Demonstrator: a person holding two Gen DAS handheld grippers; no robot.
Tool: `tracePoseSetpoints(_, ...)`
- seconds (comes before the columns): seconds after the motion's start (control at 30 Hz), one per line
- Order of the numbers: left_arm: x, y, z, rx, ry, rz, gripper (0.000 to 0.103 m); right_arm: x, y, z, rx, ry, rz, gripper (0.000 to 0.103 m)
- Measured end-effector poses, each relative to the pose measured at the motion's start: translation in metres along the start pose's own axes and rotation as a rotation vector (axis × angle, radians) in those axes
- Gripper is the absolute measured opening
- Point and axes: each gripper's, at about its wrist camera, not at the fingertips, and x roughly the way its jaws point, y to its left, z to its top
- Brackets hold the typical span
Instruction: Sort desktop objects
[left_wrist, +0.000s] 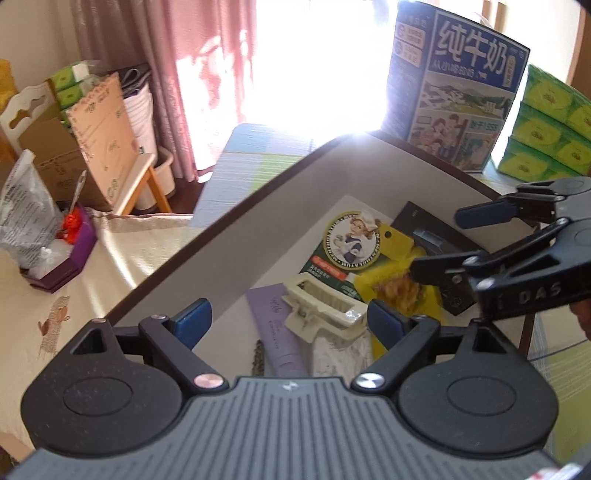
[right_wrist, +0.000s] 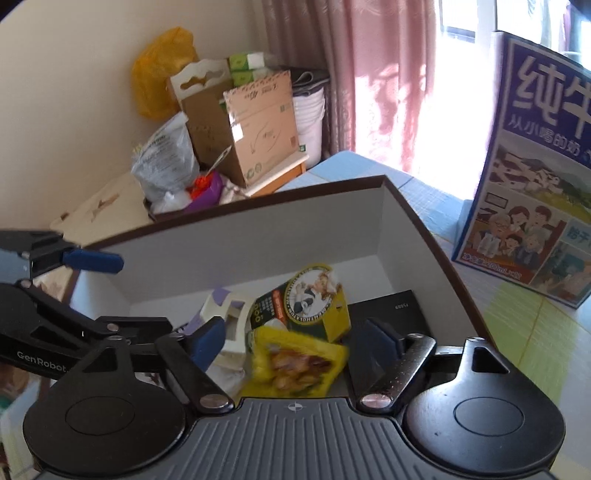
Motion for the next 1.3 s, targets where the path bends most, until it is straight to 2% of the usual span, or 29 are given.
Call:
tracePoseSetpoints(0.1, -0.008, 0.000, -0.002, -0.010, -0.012, 0.026, 0.091, -0.011, -0.002, 0.001, 0.011, -0.017, -0.010, 0.094)
tracePoseSetpoints(0.23, -0.021, 0.001, -0.003, -0.031, -0.028, 0.043, 0.094, -0.026, -0.002, -0.002, 0.017, -0.037, -0.013, 0.101)
tracePoseSetpoints(0.63, -0.073, -0.021, -0.013, -0.039, -0.119, 0.092, 0.100, -0.070, 0.014, -0.028, -0.050, -0.062, -0.024, 0.101)
tracePoseSetpoints(0.8, -0.100, -0.034, -0.024, -0.023, -0.171, 0.159, 0.102, -0.094, 0.021, -0.038, -0.041, -0.096, -0.025, 0.101)
tracePoseSetpoints(1.1, -0.157, -0.059, -0.042, -0.056, -0.225, 0.153, 0.102, -0.141, 0.041, -0.060, -0.037, -0.151, -0.043, 0.101)
tracePoseSetpoints(1.3, -0.190, -0.082, -0.060, -0.078, -0.219, 0.145, 0.102, -0.172, 0.046, -0.074, -0.005, -0.173, -0.029, 0.101)
